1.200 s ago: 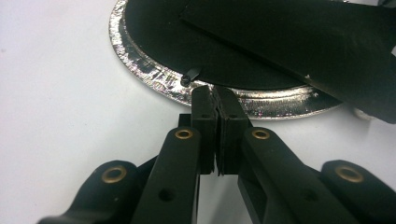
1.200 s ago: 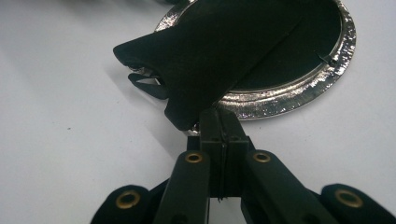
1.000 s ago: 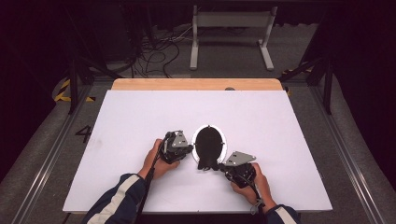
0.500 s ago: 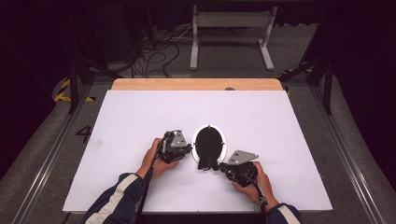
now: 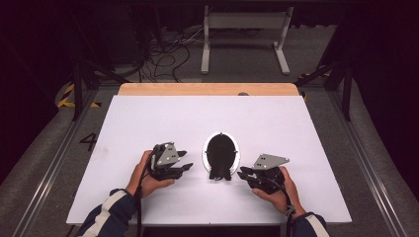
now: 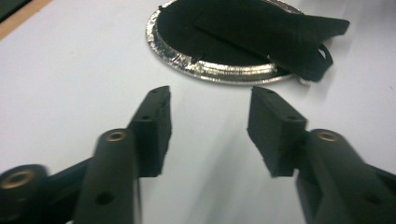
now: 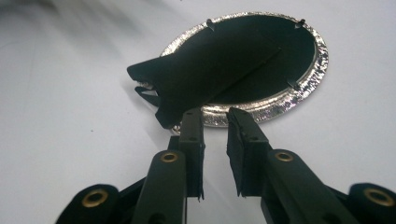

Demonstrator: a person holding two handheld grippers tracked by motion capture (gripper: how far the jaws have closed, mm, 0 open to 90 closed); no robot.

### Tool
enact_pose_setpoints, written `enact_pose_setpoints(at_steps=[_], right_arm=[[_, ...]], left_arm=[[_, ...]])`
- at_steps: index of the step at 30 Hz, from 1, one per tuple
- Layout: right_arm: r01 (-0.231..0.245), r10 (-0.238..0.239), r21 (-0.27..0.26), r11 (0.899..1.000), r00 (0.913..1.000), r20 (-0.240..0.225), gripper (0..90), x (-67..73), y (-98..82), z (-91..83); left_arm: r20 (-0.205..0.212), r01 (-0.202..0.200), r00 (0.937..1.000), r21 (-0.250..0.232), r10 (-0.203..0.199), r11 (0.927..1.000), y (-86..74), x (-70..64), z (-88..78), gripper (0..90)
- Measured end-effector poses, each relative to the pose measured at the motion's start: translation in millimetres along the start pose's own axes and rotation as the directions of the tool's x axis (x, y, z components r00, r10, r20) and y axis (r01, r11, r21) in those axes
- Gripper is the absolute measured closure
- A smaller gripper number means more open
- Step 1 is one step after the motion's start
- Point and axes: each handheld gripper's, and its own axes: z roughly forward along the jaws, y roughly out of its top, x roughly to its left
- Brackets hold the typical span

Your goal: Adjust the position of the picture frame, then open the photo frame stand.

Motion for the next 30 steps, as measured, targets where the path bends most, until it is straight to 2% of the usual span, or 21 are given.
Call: enact_pose_setpoints(at_steps=[2,4,7,12,17,22,27,30], right_arm=[[-0.001,0.001,0.010,1.000,1.0000,-0.004,72.7,-0.8,-2.0,0.1],[-0.013,0.013,0.016,1.000,0.9998,-0.016,70.7,-2.8,-4.8,0.8],[-0.013,0.013,0.033,0.999,0.9997,-0.021,70.1,-3.7,-7.2,2.0],[-0.014,0.015,0.032,0.999,0.9993,-0.035,66.6,-1.4,-9.0,-1.5],[-0.005,0.007,0.048,0.999,0.9988,-0.047,65.2,2.5,-11.2,-1.3],[0.003,0.001,0.060,0.998,0.9981,-0.061,64.2,5.5,-10.7,3.2],[-0.015,0.020,0.074,0.997,0.9974,-0.069,60.5,5.4,-12.1,5.9],[-0.020,0.026,0.085,0.996,0.9967,-0.076,61.5,5.5,-12.3,6.3]], left_arm=[[-0.015,0.007,0.9999,0.000,-0.007,1.0000,-9.5,-2.3,-8.1,42.6],[-0.044,0.020,0.9988,0.007,-0.019,0.9998,-19.9,-4.4,-17.1,32.3],[-0.053,0.062,0.9967,-0.001,-0.062,0.9981,-33.5,-4.5,-29.6,26.5],[-0.061,0.113,0.9918,0.008,-0.113,0.9935,-51.7,-6.1,-42.7,16.7],[-0.077,0.135,0.9881,0.029,-0.133,0.9904,-66.6,-6.6,-54.1,13.6],[-0.099,0.167,0.9812,0.003,-0.165,0.9860,-72.1,-1.4,-60.8,13.0],[-0.098,0.158,0.9829,0.014,-0.156,0.9873,-72.6,-1.4,-58.1,13.0],[-0.096,0.150,0.9844,0.018,-0.148,0.9885,-71.4,-1.4,-56.9,13.0]])
